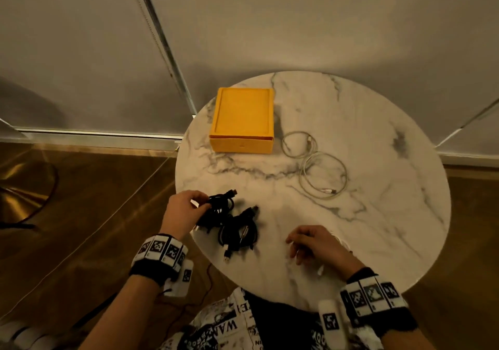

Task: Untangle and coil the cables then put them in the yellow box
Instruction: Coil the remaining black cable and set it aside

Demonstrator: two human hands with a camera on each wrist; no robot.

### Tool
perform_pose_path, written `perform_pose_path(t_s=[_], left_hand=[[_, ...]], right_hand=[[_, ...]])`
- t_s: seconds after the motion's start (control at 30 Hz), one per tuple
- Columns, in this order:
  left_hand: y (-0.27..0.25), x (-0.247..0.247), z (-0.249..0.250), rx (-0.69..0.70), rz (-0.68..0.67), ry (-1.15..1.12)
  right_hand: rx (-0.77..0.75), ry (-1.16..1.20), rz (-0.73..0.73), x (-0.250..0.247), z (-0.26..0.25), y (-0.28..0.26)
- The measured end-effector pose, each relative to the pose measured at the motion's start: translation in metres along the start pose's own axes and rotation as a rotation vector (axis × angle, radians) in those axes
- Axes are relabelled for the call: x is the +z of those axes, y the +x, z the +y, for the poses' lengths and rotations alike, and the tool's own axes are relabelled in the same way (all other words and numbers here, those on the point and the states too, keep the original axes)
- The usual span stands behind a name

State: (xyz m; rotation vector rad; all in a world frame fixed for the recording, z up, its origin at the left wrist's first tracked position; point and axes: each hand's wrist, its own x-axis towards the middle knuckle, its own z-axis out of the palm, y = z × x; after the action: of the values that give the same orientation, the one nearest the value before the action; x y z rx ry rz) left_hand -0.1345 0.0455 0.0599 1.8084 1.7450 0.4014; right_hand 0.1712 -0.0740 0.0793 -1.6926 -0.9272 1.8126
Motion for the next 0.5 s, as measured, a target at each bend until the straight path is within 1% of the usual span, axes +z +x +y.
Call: perform_pose_path(t_s=[0.07, 0.2, 0.3, 0.4, 0.5], left_hand=[[0.0, -0.002, 0.002, 0.011, 0.016, -0.033], [-0.005, -0.008, 0.008, 0.062, -0.028, 0.004], [0.007, -0.02, 0.016, 0.146, -0.032, 0.061], [0.027, -0.023, 0.028, 0.237, -0.147, 0.231], [0.04, -0.014, 0.043, 0.307, -0.351, 0.41]], right_hand=[[-0.018, 0.031, 0.024, -0.003, -0.004, 0.0], [-0.007, 0.044, 0.019, 0.0, 0.002, 0.001], [0.001, 0.043, 0.009, 0.003, 0.005, 0.004], [0.002, 0.039, 0.004, 0.002, 0.006, 0.004], [-0.008, 0.046, 0.005, 0.0, 0.004, 0.001]])
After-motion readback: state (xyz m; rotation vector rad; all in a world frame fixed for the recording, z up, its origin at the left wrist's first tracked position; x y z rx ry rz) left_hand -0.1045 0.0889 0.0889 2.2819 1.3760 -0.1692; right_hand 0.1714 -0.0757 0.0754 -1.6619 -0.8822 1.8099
